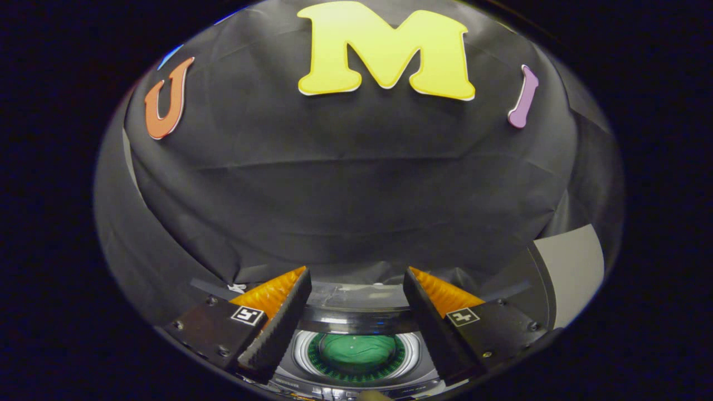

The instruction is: Put the clothes into the washing machine and then close the washing machine lid.

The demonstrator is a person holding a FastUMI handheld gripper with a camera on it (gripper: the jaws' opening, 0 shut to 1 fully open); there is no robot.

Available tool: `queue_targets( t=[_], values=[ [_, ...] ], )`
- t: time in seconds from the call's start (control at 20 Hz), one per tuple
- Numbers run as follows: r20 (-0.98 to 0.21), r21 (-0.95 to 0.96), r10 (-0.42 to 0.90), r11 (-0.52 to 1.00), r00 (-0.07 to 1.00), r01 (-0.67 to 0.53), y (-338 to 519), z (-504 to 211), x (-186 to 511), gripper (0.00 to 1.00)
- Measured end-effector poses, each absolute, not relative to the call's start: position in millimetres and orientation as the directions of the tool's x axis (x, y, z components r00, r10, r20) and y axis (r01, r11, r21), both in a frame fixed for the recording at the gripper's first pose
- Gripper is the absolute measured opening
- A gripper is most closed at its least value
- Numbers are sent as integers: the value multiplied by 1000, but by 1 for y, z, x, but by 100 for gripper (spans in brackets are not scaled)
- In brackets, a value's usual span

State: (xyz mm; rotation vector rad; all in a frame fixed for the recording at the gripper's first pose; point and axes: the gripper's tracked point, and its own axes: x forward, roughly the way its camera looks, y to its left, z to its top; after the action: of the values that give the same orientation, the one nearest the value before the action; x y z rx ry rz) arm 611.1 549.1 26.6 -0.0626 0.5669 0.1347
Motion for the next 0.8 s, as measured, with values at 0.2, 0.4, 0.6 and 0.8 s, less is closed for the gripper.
queue_targets(
  t=[0.2,0.4,0.6,0.8],
  values=[
    [-524,-10,126,988,843,-154,550,27,613,100],
    [-518,-2,126,989,846,-149,550,27,613,100],
    [-547,-13,131,986,827,-165,550,26,612,100],
    [-598,-31,117,985,793,-169,548,9,607,100]
  ],
)
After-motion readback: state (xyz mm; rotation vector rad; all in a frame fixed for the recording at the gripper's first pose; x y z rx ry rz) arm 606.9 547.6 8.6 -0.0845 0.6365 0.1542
